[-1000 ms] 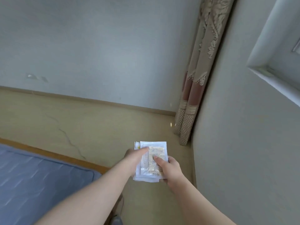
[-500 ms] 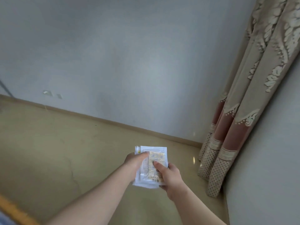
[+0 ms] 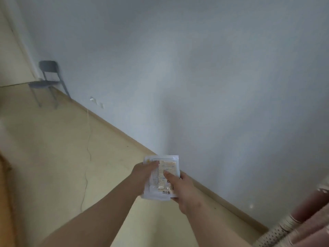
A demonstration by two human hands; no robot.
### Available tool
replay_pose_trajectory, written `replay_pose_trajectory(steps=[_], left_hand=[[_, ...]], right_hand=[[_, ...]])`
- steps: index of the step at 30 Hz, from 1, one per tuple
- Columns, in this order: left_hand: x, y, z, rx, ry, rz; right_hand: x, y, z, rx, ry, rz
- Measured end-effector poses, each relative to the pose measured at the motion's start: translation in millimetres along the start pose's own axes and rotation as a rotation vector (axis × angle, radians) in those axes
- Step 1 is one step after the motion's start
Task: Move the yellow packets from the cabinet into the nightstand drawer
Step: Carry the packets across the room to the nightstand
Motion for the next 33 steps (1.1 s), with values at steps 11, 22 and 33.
replay_pose_trajectory(steps=[11,22,33], left_hand=[[-91.6,-161.7,-197.2,0.095,0.166,-0.187],[-222.8,-308.4,-379.3,0.153,0.301,-0.327],[-337.8,-443.2,-560.8,0.33,0.442,-0.512]], right_hand=[[138.6,-256.7,57.3,-0.045,0.08,0.191],[315.3,-491.7,86.2,-0.016,-0.005,0.391],[489.3,-721.6,125.4,-0.051,-0.046,0.669]])
Point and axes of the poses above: each hand's wrist, its own y-axis away from the middle knuckle, its own x-axis out of the palm, z = x × y, the point moved 3 cm from there along -y, towards the middle knuckle, and after that the axes turned 13 degrees about -x, right-handed, at the moved point
